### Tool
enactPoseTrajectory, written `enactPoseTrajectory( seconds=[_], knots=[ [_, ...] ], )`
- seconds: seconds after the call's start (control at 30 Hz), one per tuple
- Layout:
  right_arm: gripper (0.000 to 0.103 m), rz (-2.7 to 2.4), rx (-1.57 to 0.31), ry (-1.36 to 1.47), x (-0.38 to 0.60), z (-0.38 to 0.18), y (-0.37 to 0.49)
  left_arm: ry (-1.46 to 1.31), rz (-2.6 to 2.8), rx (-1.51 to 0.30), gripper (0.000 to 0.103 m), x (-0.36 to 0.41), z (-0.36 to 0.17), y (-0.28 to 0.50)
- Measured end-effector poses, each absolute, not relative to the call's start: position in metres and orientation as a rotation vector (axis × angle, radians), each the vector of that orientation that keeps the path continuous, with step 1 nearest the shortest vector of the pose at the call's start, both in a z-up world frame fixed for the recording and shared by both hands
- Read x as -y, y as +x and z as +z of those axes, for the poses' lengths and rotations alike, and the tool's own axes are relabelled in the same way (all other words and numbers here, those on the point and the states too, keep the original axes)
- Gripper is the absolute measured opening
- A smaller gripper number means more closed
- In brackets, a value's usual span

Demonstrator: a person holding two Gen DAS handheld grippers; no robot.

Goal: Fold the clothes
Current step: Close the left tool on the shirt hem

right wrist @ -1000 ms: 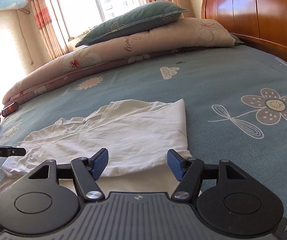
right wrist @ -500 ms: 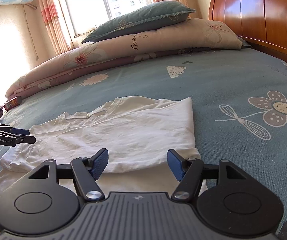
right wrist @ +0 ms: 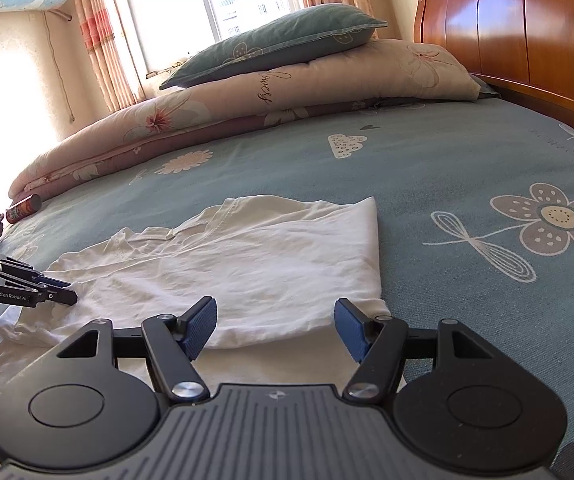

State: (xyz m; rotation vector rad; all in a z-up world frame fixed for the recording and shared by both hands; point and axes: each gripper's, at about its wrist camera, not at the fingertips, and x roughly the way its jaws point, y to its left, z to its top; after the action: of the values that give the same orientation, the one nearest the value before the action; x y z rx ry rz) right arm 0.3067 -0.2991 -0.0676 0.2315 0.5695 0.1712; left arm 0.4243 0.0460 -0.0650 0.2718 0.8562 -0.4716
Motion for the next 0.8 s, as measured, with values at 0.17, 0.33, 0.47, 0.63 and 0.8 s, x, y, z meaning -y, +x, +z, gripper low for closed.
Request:
enactPoseTrajectory(
  seconds=[0.17,0.33,0.47,0.63,0.8],
  knots=[
    [0.07,0.171,-0.561,0.246,0.302,-0.067,0.307,0.223,-0.432,-0.813,0.011,-0.051,-0.051,0.428],
    [0.07,0.168,-0.564,0.249,0.304,-0.068,0.307,0.236,-0.405,-0.895,0.02,-0.05,-0.065,0.433],
    [0.07,0.156,-0.554,0.252,0.31,-0.065,0.306,0.215,-0.369,-0.865,0.029,-0.053,-0.06,0.422],
    [0.07,0.154,-0.541,0.309,0.324,-0.064,0.307,0.176,-0.428,-0.807,0.073,-0.052,-0.051,0.402],
    [0.07,0.117,-0.577,0.046,0.313,-0.063,0.306,0.291,-0.363,-0.889,0.072,-0.036,-0.066,0.402]
  ],
)
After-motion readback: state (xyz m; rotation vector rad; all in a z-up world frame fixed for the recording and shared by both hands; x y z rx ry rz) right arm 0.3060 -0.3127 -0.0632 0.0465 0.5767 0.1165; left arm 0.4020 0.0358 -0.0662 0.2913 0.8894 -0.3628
